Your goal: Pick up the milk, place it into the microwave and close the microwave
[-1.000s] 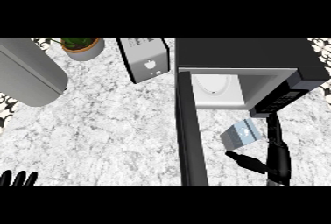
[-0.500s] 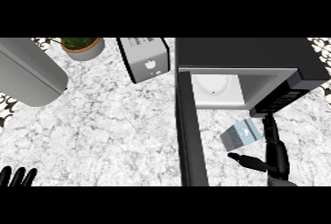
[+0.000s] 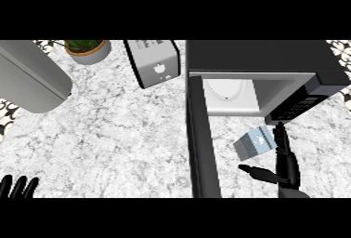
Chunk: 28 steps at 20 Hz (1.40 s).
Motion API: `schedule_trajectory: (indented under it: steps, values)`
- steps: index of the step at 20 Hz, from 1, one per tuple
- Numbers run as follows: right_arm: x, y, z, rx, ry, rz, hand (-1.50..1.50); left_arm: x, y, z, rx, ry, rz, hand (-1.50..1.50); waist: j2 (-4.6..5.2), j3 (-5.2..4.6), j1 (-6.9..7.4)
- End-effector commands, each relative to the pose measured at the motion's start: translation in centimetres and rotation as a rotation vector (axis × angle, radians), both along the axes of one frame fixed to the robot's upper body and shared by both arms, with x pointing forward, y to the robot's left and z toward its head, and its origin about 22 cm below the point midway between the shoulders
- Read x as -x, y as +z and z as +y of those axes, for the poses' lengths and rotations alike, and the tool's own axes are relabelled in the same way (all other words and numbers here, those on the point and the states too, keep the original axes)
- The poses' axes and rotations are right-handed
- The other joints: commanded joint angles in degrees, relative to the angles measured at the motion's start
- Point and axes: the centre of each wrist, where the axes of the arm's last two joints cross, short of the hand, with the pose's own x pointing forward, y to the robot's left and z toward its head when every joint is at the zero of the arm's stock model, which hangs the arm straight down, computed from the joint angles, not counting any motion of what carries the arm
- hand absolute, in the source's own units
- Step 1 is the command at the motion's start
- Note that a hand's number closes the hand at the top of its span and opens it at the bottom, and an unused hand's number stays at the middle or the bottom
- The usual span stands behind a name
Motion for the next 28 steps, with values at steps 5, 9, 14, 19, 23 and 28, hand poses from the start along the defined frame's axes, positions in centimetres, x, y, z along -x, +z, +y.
schedule_trajectory:
  steps: [5,9,14,19,23,28]
  values:
    - [-2.8,0.0,1.2,-0.137,-0.006,-0.093,-1.5,1.0,-1.1,-0.6,0.012,0.012,0.017,-1.5,0.05,0.04,0.47]
    - [-1.7,-0.7,2.0,-0.206,0.047,-0.104,1.5,0.4,-0.5,-1.0,-0.003,0.015,-0.007,-1.5,-0.01,0.01,0.1]
    - [-2.6,0.1,2.8,-0.266,0.039,-0.18,1.5,-0.3,-1.3,0.1,-0.001,0.007,0.0,-1.5,-0.08,-0.03,-0.24]
    - [-1.7,0.3,2.1,-0.331,0.163,-0.151,1.5,0.5,0.2,0.8,-0.019,0.007,-0.01,-1.5,-0.14,-0.04,-0.34]
    - [-2.2,1.9,-4.9,-0.339,0.238,-0.157,1.5,0.9,1.3,-0.1,0.001,-0.004,-0.014,-1.5,0.01,0.04,0.16]
    - [-2.1,2.9,-4.2,-0.327,0.378,-0.147,1.5,1.9,0.2,0.5,0.002,0.025,0.005,-1.5,-0.26,-0.05,-0.14]
